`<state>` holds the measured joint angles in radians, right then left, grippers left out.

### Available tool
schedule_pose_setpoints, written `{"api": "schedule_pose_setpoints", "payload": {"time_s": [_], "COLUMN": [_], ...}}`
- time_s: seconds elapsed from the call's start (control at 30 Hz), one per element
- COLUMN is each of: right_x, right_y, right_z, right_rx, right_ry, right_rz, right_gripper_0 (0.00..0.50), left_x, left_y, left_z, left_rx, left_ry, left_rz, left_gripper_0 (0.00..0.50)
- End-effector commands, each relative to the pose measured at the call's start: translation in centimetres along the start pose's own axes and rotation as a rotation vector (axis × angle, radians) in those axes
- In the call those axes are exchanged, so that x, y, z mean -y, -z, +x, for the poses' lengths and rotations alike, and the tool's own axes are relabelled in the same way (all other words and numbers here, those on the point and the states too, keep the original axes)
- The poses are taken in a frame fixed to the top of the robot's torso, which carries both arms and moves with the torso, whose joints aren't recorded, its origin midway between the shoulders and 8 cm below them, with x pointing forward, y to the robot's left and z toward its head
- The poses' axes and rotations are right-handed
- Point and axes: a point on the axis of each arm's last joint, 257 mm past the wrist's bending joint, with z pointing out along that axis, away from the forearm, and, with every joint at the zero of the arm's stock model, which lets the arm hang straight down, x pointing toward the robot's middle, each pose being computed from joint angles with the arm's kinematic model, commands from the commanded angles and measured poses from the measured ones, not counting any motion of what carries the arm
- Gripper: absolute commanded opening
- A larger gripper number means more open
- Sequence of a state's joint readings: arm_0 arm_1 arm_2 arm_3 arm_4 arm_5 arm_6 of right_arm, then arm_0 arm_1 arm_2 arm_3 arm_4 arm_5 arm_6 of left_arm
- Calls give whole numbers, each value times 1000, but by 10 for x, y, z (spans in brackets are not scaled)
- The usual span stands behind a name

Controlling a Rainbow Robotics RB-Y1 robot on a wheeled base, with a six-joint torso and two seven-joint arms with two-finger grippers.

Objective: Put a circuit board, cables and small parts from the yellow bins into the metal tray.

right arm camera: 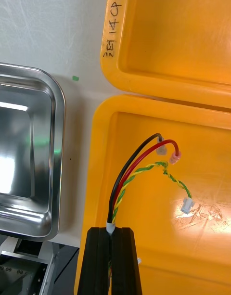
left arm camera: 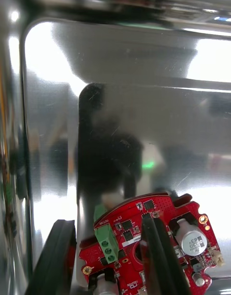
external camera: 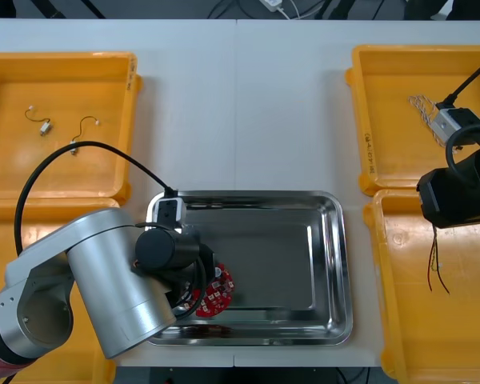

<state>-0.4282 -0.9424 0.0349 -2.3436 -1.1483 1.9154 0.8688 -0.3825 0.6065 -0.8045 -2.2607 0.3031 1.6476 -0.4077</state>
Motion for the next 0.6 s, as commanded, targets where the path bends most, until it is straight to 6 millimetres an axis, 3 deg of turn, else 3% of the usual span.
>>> {"api": "schedule_pose_setpoints", "payload": {"time_s": [0.03,0.17,0.6], "right_x": [-5,-4,-20], "right_y": [8,8,7], "right_z": [-6,-7,3], "right_rx": [27,29,-8], "right_ry": [54,60,103], "right_rz": [8,9,-47], "right_gripper_0": [0,0,0], "left_x": [9,8,6], "left_y": [0,0,0], "left_z": [11,11,3], "left_rx": [-7,-4,15], "left_ry": [61,64,76], "left_rz": [26,24,25], "left_gripper_0": [455,500,500]}}
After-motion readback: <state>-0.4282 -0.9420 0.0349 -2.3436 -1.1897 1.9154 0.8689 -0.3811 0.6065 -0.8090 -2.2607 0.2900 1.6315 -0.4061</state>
